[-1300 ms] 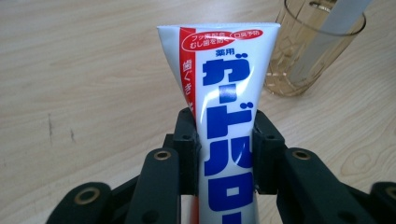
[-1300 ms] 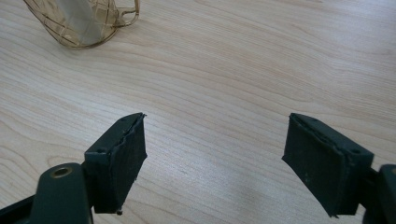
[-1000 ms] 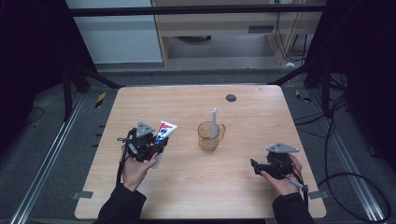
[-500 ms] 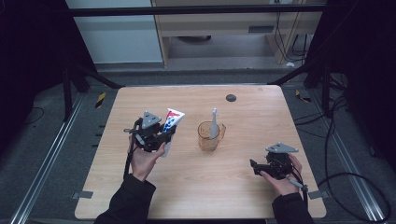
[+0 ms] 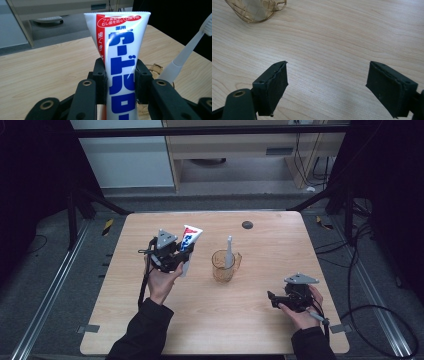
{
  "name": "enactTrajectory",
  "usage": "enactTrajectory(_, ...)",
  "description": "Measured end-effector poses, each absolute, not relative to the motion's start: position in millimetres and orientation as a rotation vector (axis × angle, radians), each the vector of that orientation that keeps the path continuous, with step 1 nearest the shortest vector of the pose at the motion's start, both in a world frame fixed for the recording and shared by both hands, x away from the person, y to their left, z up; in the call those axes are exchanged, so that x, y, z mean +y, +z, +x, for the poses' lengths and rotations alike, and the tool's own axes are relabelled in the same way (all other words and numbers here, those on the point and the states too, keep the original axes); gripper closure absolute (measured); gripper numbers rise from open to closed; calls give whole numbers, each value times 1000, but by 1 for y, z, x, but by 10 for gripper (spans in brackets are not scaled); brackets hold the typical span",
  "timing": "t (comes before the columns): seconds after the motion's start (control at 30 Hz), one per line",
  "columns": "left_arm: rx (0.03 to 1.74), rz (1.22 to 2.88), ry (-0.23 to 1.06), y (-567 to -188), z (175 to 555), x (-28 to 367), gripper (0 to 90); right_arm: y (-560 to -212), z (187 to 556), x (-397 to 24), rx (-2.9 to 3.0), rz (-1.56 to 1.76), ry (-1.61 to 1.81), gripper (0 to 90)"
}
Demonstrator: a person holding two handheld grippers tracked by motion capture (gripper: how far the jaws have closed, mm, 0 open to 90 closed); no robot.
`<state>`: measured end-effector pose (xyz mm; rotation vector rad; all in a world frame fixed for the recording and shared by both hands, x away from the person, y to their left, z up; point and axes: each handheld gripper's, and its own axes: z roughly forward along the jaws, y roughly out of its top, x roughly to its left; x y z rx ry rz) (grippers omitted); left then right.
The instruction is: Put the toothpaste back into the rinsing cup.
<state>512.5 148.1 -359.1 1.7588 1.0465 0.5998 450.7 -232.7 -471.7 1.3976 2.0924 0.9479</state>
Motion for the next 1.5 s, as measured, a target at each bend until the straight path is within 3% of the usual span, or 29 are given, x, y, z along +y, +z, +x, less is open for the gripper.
enactTrajectory(1.5, 943, 1632, 572, -358, 562, 79, 679, -474, 453, -235, 2079, 1392, 960, 164)
